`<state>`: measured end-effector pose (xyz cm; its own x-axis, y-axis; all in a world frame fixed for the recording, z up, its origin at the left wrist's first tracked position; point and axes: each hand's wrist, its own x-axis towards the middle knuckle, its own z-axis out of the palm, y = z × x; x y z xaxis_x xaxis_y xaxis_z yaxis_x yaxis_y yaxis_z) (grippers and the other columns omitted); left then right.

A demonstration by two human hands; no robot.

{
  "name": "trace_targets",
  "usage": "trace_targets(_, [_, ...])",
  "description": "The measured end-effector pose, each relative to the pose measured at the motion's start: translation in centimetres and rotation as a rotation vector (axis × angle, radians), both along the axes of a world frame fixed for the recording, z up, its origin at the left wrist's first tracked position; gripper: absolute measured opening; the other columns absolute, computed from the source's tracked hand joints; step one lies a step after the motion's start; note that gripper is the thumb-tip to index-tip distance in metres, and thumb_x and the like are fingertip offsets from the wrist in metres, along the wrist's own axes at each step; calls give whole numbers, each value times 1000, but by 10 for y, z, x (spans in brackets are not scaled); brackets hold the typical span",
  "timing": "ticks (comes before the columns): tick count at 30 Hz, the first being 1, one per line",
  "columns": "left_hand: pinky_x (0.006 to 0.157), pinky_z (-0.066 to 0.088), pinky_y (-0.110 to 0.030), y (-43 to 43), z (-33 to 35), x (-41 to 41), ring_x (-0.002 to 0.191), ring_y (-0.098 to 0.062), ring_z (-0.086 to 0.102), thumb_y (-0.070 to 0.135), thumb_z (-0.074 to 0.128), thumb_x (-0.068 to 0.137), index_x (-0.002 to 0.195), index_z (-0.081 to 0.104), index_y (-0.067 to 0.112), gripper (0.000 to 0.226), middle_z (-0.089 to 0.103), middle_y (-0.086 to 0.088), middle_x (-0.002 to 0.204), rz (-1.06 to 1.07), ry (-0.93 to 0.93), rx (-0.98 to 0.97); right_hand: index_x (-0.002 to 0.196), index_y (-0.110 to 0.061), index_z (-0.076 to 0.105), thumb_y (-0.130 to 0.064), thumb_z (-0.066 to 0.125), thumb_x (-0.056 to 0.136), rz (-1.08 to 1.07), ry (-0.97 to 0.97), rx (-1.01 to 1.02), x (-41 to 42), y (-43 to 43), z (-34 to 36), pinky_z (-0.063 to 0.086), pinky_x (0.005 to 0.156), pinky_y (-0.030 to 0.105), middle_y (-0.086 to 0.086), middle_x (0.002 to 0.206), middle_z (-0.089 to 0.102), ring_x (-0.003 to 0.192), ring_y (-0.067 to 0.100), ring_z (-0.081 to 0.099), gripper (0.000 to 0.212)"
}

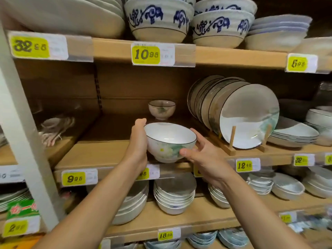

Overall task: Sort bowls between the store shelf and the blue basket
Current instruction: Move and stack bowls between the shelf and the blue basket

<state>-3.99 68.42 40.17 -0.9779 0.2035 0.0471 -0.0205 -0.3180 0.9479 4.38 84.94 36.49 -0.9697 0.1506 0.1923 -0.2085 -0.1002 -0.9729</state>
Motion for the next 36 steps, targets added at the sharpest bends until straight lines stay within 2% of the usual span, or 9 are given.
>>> trace_targets(3, [70, 54, -31, 0, -6, -2, 86, -17, 70, 40, 43, 91, 73, 76, 26, 40, 75, -6, 87, -23, 42, 4, 152, -27, 24, -17, 94, 50, 37, -9, -2, -16, 16, 1, 54, 90, 25, -1, 139, 56, 119, 9, 60, 124])
trace_targets(5, [72, 48, -28, 3, -10, -3, 83, -18, 70, 34, 45, 89, 105, 73, 21, 34, 64, -20, 80, -37, 88, 10, 152, -28, 24, -25, 96, 43, 69, -8, 20, -25, 26, 3, 49, 99, 31, -1, 140, 55, 121, 11, 59, 131])
trace_targets(7, [82, 47, -30, 4, -15, -5, 90, -3, 66, 33, 50, 84, 149, 30, 13, 70, 47, -20, 103, -83, 129, 25, 152, -27, 23, -25, 96, 42, 99, -1, 11, -32, 35, 4, 47, 103, 34, -1, 140, 55, 121, 11, 59, 132])
trace_targets(9, [100, 44, -39, 4, -20, -9, 108, -4, 52, 39, 61, 68, 154, 7, 19, 104, 42, -16, 122, -152, 128, 15, 151, -25, 25, -23, 95, 43, 122, 9, -22, -37, 43, 2, 47, 104, 37, 0, 139, 57, 120, 13, 60, 128])
trace_targets(11, [110, 38, -46, 2, -18, -9, 123, -20, 57, 40, 67, 58, 154, 14, 21, 111, 49, -21, 140, -184, 129, -51, 146, -21, 36, -21, 94, 48, 153, 27, -24, -41, 48, 2, 49, 102, 38, 1, 133, 62, 119, 16, 61, 113])
trace_targets(15, [102, 35, -46, 7, -3, -20, 113, -30, 53, 25, 68, 66, 133, 51, 8, 72, 61, -12, 126, -247, 205, -94, 125, -12, 53, -15, 93, 47, 116, 101, -76, -56, 44, 15, 54, 92, 35, 2, 119, 69, 111, 17, 66, 87])
trace_targets(22, [101, 44, -34, 13, 31, -68, 124, -26, 56, 9, 64, 81, 117, 59, -10, 41, 68, -12, 119, -239, 254, -129, 123, -6, 60, -22, 89, 45, 7, 82, -141, -91, 41, 59, 57, 81, 26, 5, 110, 73, 107, 19, 68, 85])
trace_targets(28, [109, 41, -40, 27, 54, -111, 128, -24, 53, 11, 65, 81, 140, 46, 11, 62, 57, -7, 137, -301, 296, -45, 118, -20, 59, -5, 83, 66, -90, 133, -187, -136, 40, 86, 57, 69, 26, 0, 114, 68, 102, 17, 65, 60])
trace_targets(36, [101, 48, -32, 47, 60, -174, 124, -20, 56, 8, 55, 94, 140, 46, 10, 46, 60, -5, 132, -346, 328, -50, 121, -5, 62, 1, 76, 74, -142, 137, -139, -195, 42, 102, 50, 99, 44, 12, 120, 67, 112, 29, 63, 49])
